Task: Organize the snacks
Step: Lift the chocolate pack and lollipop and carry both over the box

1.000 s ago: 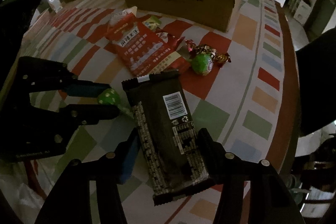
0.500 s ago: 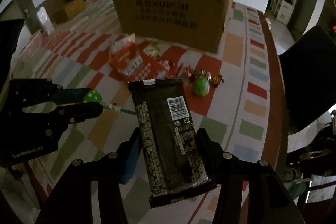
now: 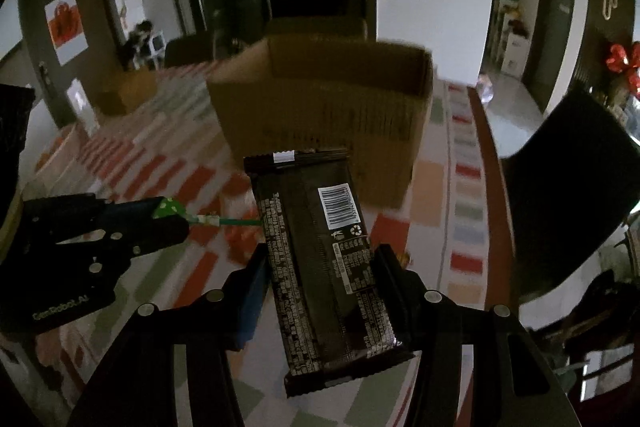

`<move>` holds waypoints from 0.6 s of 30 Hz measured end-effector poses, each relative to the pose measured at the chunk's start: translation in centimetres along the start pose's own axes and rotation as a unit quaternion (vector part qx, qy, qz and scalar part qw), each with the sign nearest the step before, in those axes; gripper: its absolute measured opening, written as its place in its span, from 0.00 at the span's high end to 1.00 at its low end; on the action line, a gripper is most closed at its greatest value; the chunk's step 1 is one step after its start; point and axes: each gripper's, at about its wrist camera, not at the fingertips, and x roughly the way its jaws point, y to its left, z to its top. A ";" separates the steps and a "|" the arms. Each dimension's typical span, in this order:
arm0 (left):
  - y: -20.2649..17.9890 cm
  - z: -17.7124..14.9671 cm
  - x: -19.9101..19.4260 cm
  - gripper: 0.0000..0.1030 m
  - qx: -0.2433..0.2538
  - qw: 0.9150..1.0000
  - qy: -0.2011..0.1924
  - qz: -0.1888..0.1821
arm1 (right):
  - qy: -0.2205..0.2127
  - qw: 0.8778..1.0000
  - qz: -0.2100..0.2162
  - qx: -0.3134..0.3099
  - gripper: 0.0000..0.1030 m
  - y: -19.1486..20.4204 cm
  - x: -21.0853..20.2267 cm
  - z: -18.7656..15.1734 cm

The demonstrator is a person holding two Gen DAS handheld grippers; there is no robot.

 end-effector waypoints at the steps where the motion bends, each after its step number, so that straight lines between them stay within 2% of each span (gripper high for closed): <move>1: 0.2 0.5 -0.1 0.75 -0.001 1.000 -0.005 0.001 | -0.005 1.000 -0.002 0.000 0.48 0.1 -0.2 0.5; 11: 2.1 5.4 -0.8 0.75 0.006 0.999 -0.048 0.022 | -0.044 0.999 -0.013 -0.004 0.48 0.7 -0.7 5.4; 18: 3.4 8.0 -0.2 0.75 0.012 0.997 -0.058 0.039 | -0.046 0.999 -0.018 -0.014 0.48 0.6 0.6 8.2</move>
